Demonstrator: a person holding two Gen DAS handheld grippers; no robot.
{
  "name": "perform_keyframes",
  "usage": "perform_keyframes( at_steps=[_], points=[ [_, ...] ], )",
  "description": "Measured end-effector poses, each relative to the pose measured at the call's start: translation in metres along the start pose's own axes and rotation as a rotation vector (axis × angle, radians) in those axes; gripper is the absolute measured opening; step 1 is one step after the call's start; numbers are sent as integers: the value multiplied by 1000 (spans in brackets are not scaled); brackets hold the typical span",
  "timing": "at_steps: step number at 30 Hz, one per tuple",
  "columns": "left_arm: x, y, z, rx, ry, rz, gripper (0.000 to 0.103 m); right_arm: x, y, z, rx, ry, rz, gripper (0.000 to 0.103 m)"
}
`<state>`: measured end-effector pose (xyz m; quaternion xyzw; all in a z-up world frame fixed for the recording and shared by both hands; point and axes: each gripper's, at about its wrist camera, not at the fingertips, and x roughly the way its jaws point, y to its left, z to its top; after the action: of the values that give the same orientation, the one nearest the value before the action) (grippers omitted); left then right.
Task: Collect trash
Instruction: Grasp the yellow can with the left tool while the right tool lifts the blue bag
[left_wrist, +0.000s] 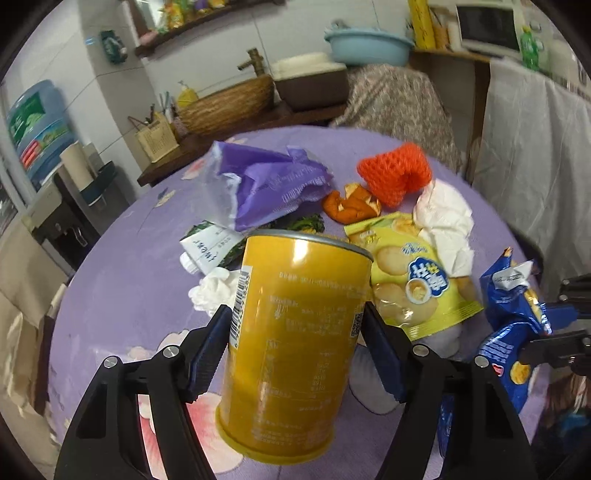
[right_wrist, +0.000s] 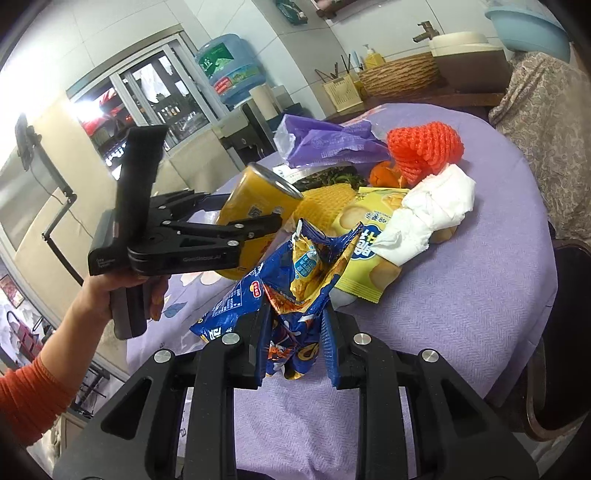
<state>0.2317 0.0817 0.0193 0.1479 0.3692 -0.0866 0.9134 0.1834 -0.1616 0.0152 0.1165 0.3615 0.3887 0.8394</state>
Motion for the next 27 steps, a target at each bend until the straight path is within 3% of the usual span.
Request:
perform_keyframes(
  at_steps=[3, 7, 19, 22, 27],
  points=[
    [-17, 3, -10, -75, -61, -9, 69, -7, 3, -3, -24, -18, 9, 25],
    [-34, -7, -21, -104, -134, -15, 68, -20, 4, -7, -56, -32, 8, 25],
    [-67, -36, -20, -114, -227, -85, 67, -81, -13, -21, -36, -96, -14, 25],
    [-76, -57, -9, -79, -253, -132, 67, -105, -28, -19, -33, -121, -82, 25],
    [-77, -95, 14, -50, -293, -245, 67, -151, -80, -11, 19, -165, -299, 25]
  ],
)
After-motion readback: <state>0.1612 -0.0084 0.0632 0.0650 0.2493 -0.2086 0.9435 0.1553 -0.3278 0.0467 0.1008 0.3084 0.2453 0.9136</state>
